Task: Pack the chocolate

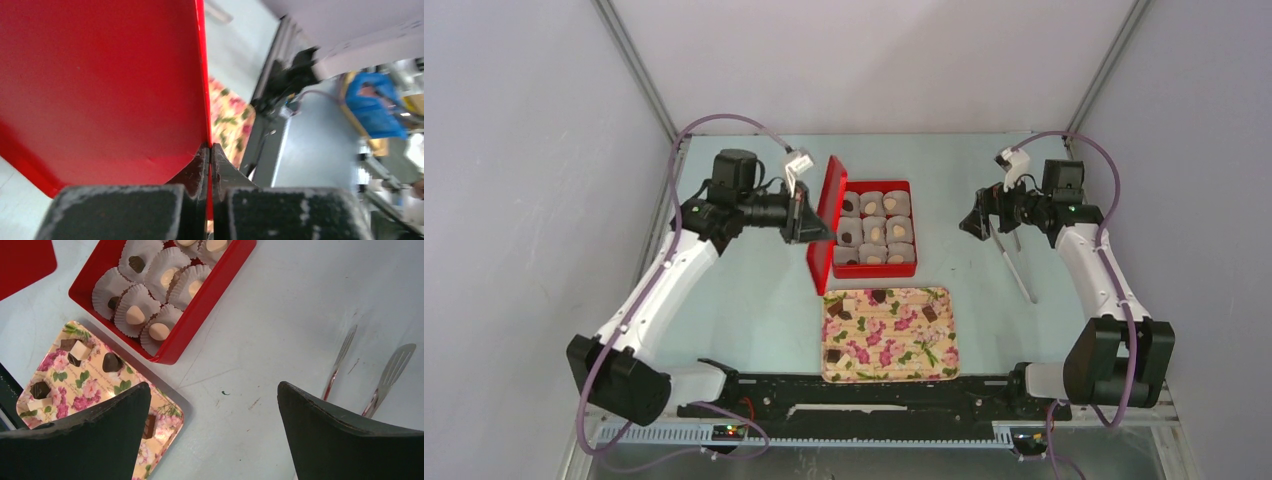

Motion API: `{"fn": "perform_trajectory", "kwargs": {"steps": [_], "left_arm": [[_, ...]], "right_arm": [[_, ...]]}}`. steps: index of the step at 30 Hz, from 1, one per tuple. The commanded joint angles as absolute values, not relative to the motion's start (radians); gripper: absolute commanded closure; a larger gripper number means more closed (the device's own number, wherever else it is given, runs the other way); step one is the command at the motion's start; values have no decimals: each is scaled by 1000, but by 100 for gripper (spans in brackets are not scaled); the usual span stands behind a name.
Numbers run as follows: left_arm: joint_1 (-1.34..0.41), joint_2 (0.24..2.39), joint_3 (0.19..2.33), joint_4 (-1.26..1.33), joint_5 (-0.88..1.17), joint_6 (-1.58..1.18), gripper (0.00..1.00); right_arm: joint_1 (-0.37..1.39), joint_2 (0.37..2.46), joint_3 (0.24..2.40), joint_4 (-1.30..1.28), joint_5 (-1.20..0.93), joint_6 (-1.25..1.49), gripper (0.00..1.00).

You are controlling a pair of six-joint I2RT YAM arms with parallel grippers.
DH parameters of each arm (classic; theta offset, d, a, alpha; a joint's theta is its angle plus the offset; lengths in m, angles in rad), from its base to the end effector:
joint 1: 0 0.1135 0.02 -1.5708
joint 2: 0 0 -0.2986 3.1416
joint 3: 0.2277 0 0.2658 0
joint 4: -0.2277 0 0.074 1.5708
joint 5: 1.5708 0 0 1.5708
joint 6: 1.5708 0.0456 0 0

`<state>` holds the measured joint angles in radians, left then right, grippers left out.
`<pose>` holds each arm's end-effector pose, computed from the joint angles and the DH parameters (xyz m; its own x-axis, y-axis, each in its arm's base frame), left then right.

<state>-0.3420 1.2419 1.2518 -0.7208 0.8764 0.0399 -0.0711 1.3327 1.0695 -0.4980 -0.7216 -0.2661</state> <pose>0.2333 -0.1202 0.3913 -0.5838 0.2349 -0.7772 0.7871 0.3985 -0.4708 0.2950 0.0092 0.3196 -0.5524 -0.1586 -0.8184 -0.5897 0.7682 0.2492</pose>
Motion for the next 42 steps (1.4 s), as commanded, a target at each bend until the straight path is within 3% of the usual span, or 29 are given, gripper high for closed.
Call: {"fn": "perform_trajectory", "kwargs": {"steps": [1,4,7,10,16,24,26,29,30,42], "left_arm": [[-357,1291,1158,56,1104,-556,100],[-364,1363,1059,686,1089,-1022,100],[-384,1535,1086,1133,1061,-1452,100],[-409,1701,1184,1519,1019,-1775,100],[-472,1839,1288,1592,989,-1876,100],[-551,1878,1354,1594,1005,-1889,100],[-560,1889,1372,1594,1002,-1893,100],[-573,1909,1401,1594,996,-1905,100],[-578,1916,1408,1594,995,-1909,100],[-593,1963,1457,1596,982,-1922,100]], "right_arm": [[-69,1346,1067,-461,-758,-255,0],[-81,1349,1068,-438,-779,-224,1],[-109,1373,1068,-397,-817,-154,1],[-178,1433,1068,-327,-1034,-15,0],[-229,1568,1068,-187,-1287,233,0],[-137,1788,1057,194,-1501,665,1],[-105,1818,1012,467,-1514,906,1],[-66,1891,929,1323,-1473,1511,1],[-59,1931,942,1475,-1452,1667,0],[-4,1869,947,1507,-1452,1743,1]]}}
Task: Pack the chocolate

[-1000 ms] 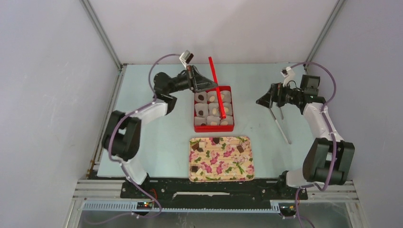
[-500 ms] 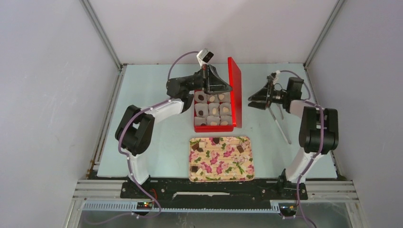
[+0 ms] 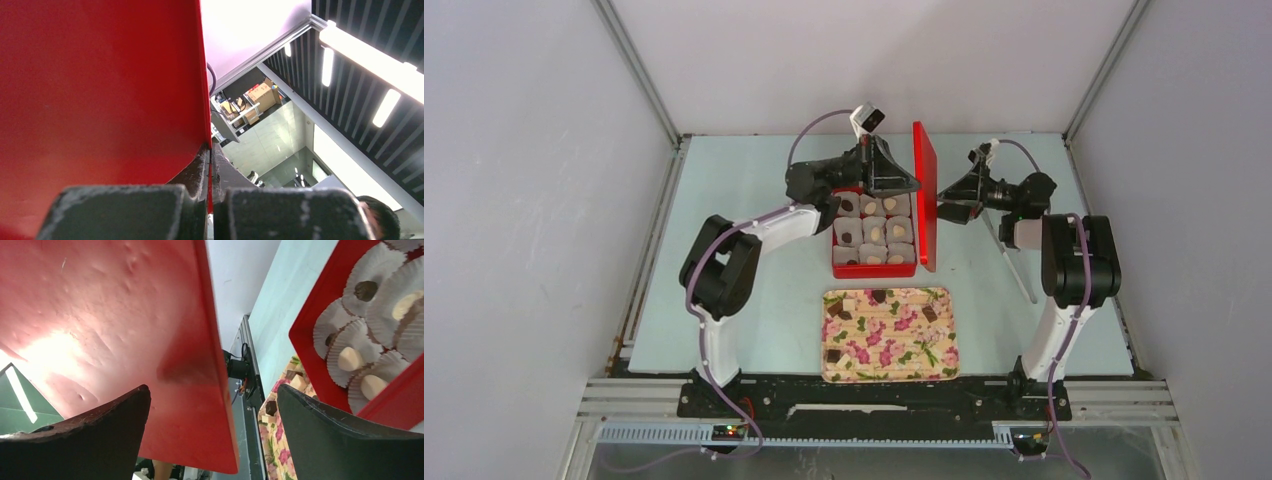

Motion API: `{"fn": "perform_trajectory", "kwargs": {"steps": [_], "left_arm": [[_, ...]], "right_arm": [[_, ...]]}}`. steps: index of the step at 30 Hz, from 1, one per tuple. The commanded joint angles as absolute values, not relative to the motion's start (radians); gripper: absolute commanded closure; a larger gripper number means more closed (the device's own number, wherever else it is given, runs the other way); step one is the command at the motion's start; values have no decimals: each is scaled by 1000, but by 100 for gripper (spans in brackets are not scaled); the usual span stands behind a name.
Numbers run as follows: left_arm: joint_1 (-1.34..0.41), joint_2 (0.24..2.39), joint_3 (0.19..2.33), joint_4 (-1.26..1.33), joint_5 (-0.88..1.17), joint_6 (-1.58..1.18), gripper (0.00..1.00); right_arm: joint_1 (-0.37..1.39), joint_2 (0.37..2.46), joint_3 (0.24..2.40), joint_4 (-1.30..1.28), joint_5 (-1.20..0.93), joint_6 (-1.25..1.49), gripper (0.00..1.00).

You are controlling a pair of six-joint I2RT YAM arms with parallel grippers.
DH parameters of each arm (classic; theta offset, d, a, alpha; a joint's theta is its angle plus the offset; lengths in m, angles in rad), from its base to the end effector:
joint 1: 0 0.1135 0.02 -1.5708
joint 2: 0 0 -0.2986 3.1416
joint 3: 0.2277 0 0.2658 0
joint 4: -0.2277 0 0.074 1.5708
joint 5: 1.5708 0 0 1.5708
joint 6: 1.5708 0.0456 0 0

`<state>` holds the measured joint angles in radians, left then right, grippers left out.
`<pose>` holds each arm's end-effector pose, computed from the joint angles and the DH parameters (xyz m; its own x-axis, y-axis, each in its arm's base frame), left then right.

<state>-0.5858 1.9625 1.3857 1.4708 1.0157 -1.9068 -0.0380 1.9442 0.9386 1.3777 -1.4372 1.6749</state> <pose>0.3495 -0.2784 0.3750 -0.9080 0.0053 -0.4190 0.3710 -0.4547 -0.8097 0.3943 0.0302 0.2341 -0.9503 0.1687 -0.2616 -0.2660 -0.0037 0.9640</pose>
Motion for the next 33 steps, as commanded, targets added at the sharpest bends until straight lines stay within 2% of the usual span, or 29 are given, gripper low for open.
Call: {"fn": "perform_trajectory", "kwargs": {"steps": [1,7,16,23,27,33], "left_arm": [[-594,1968,1460,1595,982,-1925,100],[-591,1975,1470,1596,991,-1929,100],[-519,1935,1348,1594,998,-1890,99],[-497,1952,1283,1594,1003,-1896,68],[-487,1955,1258,1594,1005,-1899,54],[-472,1966,1229,1594,1012,-1901,45]], "right_arm": [[-3,1855,947,1506,-1456,1742,1],[68,1785,933,1506,-1479,1718,3],[19,1759,919,1506,-1480,1713,5],[10,1779,919,1504,-1476,1710,7],[9,1799,919,1504,-1470,1713,10],[-6,1834,919,1503,-1456,1710,15]]}}
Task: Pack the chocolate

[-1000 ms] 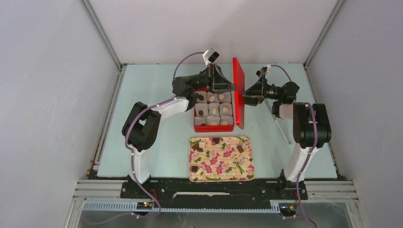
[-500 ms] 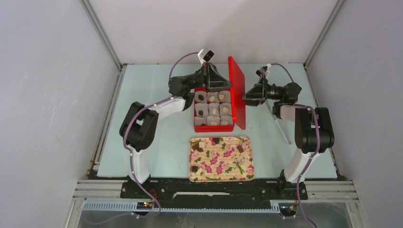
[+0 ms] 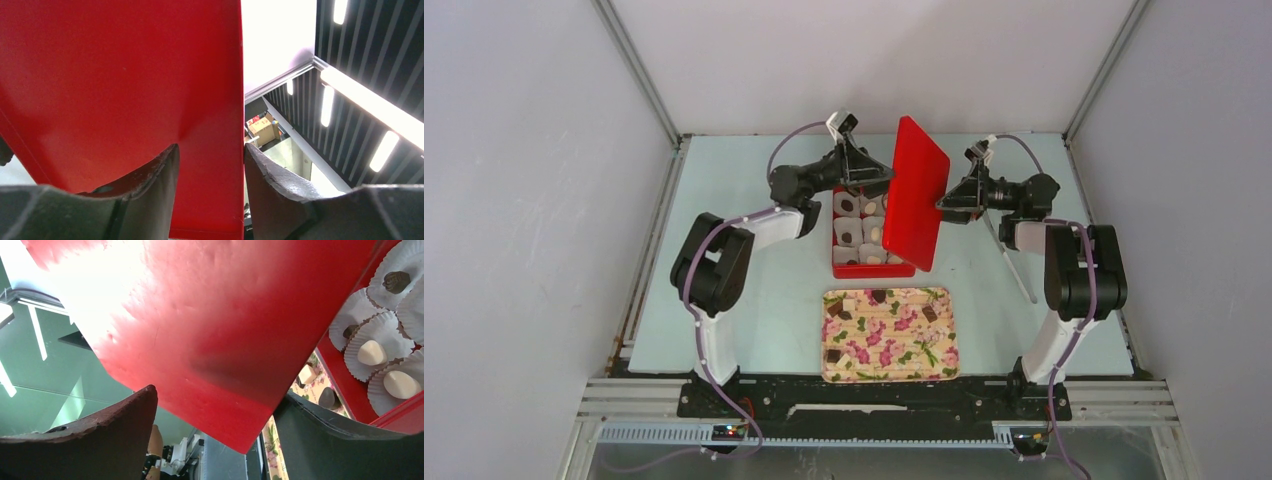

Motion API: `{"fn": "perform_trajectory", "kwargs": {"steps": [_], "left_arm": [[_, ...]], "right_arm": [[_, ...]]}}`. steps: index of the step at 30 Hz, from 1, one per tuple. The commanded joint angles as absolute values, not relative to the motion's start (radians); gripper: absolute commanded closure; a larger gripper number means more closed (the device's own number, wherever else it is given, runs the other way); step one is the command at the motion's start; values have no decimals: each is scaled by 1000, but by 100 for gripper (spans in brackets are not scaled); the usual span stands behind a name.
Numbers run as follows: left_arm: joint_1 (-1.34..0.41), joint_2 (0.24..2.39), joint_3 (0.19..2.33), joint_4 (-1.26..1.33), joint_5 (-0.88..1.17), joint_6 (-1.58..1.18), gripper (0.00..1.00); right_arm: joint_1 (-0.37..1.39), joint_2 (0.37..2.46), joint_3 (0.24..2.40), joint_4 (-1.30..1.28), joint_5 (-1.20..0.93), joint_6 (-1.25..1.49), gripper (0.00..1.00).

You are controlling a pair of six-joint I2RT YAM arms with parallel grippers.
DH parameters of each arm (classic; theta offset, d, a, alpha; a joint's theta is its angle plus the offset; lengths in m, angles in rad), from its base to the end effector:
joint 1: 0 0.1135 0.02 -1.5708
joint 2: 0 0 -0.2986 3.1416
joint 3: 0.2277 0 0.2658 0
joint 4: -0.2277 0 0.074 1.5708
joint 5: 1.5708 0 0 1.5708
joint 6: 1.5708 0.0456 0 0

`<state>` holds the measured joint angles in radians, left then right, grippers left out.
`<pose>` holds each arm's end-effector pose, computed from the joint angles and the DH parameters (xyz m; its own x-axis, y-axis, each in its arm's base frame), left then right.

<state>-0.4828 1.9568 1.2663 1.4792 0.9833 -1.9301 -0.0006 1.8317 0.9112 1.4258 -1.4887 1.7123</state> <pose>0.3723 -0.2380 0.3419 -0.9482 -0.0888 -0.3050 0.3151 -0.3852 -0.8674 0.3696 0.0452 0.2699 -0.9316 0.0818 -0.3542 -0.3562 -0.0114 0.9343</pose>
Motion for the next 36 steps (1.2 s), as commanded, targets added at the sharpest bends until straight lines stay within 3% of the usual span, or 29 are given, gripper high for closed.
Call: {"fn": "perform_trajectory", "kwargs": {"steps": [1,12,19,22,31,36], "left_arm": [[-469,1968,1222,1593,1012,-1901,44],[-395,1987,1114,1539,1020,-1846,43],[-330,2036,1070,1442,1028,-1783,42],[-311,2044,1060,1303,1045,-1674,43],[-257,1987,1062,854,1036,-1306,42],[-244,1924,1127,362,972,-931,38]], "right_arm": [[-18,1840,919,1503,-1456,1710,17],[-47,1943,934,1480,-1439,1703,39],[-6,2127,1038,1487,-1440,1741,49],[39,2204,1115,1498,-1455,1768,57],[78,2297,1222,1483,-1474,1805,59],[71,2289,1221,1372,-1476,1730,59]]}}
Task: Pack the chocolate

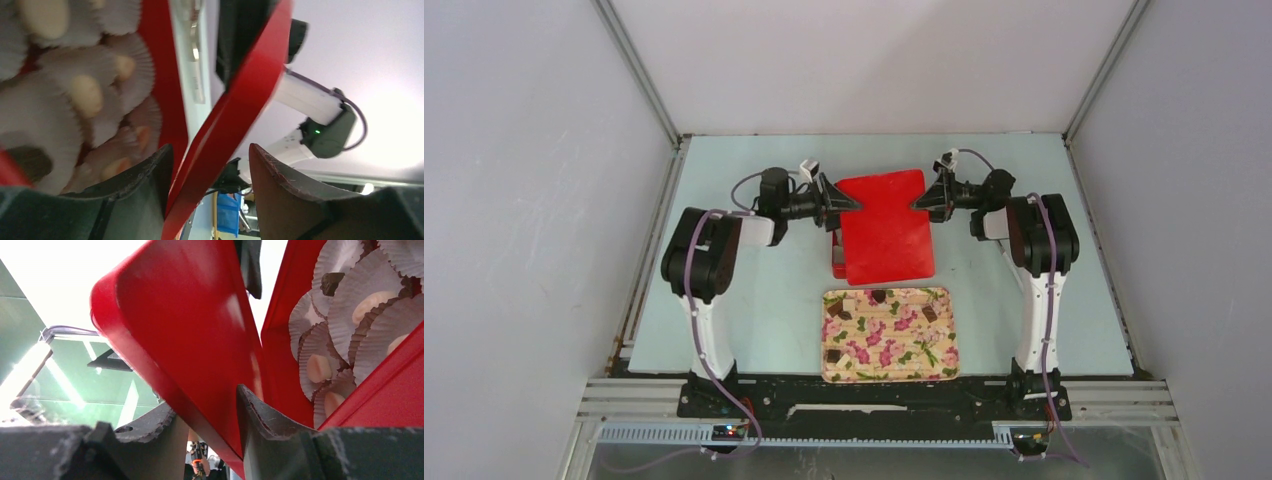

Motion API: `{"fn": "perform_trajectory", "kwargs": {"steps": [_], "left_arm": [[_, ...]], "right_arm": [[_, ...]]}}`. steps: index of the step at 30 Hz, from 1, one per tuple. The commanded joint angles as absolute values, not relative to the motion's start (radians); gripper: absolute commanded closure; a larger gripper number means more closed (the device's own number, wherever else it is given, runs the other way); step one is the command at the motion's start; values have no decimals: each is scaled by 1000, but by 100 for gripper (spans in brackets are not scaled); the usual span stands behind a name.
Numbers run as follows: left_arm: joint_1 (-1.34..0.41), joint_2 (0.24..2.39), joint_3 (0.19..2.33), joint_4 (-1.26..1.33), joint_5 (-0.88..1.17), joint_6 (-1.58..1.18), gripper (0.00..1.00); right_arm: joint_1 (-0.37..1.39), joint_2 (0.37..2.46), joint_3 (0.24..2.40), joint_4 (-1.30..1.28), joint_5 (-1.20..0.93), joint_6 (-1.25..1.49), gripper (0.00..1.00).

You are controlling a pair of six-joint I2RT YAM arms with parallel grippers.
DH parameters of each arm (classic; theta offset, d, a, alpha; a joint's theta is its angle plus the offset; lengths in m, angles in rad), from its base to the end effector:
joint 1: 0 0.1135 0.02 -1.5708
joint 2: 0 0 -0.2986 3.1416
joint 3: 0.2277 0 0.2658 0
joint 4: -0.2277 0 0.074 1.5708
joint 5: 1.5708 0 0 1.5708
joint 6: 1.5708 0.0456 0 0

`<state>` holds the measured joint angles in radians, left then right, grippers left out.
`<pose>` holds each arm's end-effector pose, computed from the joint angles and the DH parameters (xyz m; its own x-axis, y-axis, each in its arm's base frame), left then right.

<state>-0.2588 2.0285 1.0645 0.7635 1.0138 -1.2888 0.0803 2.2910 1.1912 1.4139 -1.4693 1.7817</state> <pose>0.4203 -0.1513 0.1833 -0.9559 -0.2722 -0.1103 0.0765 0.1319 -0.9883 0.4576 0.0823 0.1587 -0.9947 0.0194 -0.1015 -0.1020 -0.0295 0.9943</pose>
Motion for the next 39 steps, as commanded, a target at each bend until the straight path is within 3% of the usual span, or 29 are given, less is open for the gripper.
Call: {"fn": "perform_trajectory", "kwargs": {"steps": [1,10,12,16,18,28,39], "left_arm": [[-244,1915,1146,290,954,-878,37],[-242,1881,1218,99,898,-732,39],[-242,1877,1220,86,894,-721,40],[-242,1876,1246,46,867,-680,41],[-244,1882,1272,13,854,-644,43],[-244,1910,1377,-95,819,-561,47],[-242,1959,1596,-249,561,-340,44]], "right_arm": [[70,2284,1222,1331,-1476,1709,59],[85,2205,1217,829,-1441,1378,58],[87,2174,1228,616,-1408,1220,59],[91,2123,1394,-165,-1224,596,57],[97,2120,1460,-333,-1148,476,58],[132,2140,1541,-453,-1018,383,65],[123,2213,1704,-450,-973,401,74]]}}
